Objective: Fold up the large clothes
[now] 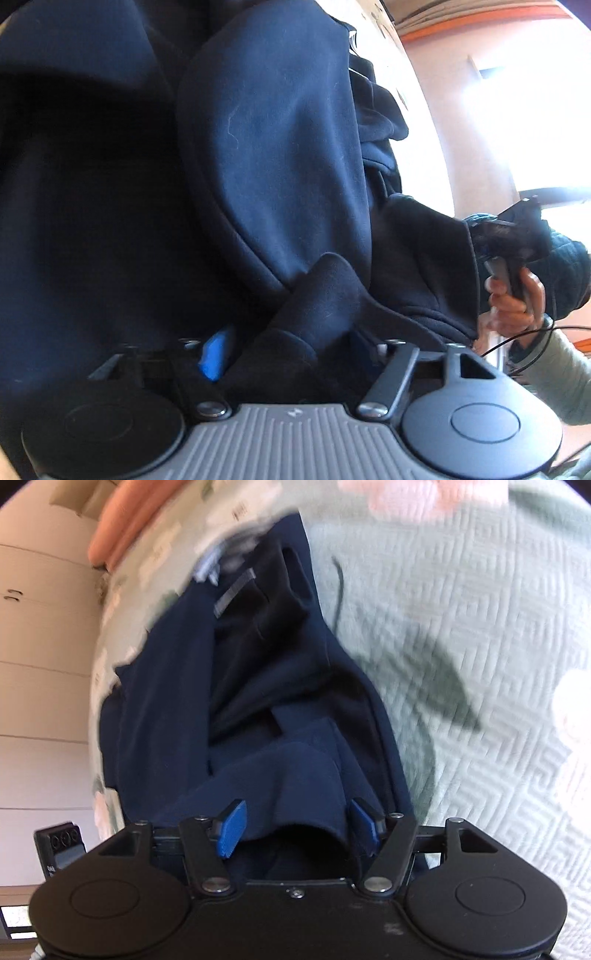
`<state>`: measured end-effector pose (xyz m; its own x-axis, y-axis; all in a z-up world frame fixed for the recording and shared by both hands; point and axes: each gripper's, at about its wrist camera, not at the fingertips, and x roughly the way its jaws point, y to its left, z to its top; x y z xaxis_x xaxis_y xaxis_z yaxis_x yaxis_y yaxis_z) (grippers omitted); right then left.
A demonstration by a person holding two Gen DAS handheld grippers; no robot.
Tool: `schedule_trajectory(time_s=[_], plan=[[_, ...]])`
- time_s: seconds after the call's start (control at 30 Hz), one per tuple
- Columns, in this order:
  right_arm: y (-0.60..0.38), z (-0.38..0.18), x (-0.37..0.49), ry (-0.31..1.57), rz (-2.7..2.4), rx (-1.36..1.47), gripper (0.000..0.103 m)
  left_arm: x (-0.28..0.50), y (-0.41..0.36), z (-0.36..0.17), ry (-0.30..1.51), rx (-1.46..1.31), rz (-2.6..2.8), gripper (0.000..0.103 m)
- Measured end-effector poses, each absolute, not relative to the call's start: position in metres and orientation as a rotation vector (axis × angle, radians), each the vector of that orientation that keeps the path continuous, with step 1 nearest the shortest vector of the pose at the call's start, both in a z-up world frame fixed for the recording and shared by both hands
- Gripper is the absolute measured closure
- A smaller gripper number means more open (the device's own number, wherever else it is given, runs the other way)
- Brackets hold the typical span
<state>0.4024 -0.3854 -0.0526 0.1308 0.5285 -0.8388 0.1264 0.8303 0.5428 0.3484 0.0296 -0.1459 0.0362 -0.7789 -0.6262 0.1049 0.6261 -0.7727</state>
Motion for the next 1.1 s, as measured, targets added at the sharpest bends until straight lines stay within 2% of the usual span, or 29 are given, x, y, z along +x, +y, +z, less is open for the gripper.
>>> schedule_trajectory(time_s=[0.03,0.07,0.1,0.23,0.4,0.5,0.53,0.57,0.6,0.63,0.67,0.8,0.97,1.1], plan=[[-0.382,-0.05,0.399,1.414,0.316,0.543,0.051,0.346,0.028,-0.144,1.359,-0.641,-0.771,0.075],[-0.378,-0.046,0.395,1.398,0.323,0.51,0.076,0.342,0.025,-0.137,1.325,-0.63,-0.796,0.09],[-0.376,-0.041,0.391,1.383,0.327,0.491,0.095,0.34,0.024,-0.128,1.291,-0.615,-0.821,0.09],[-0.382,-0.012,0.38,1.292,0.308,0.577,0.097,0.326,0.04,-0.09,1.138,-0.701,-0.805,0.091],[-0.389,0.047,0.392,1.099,0.267,0.643,0.097,0.334,0.11,-0.028,0.845,-0.849,-0.684,0.091],[-0.382,0.067,0.42,1.003,0.248,0.617,0.097,0.358,0.147,-0.009,0.714,-0.835,-0.565,0.091],[-0.379,0.065,0.432,1.002,0.24,0.617,0.096,0.37,0.152,-0.009,0.703,-0.8,-0.522,0.091],[-0.375,0.06,0.442,1.019,0.229,0.615,0.09,0.381,0.156,-0.013,0.715,-0.77,-0.477,0.091],[-0.371,0.052,0.45,1.05,0.223,0.605,0.063,0.388,0.16,-0.018,0.733,-0.758,-0.463,0.091],[-0.367,0.043,0.454,1.083,0.222,0.587,0.047,0.392,0.164,-0.023,0.752,-0.751,-0.449,0.091],[-0.363,0.033,0.455,1.112,0.222,0.555,0.025,0.395,0.165,-0.032,0.775,-0.748,-0.432,0.091],[-0.352,-0.002,0.456,1.219,0.196,0.346,0.028,0.393,0.162,-0.059,0.854,-0.753,-0.425,0.091],[-0.33,-0.021,0.475,1.153,0.258,0.138,0.028,0.389,0.164,-0.085,0.889,-0.8,-0.421,0.091],[-0.322,-0.046,0.491,1.177,0.298,0.123,0.028,0.389,0.169,-0.079,0.893,-0.794,-0.438,0.091]])
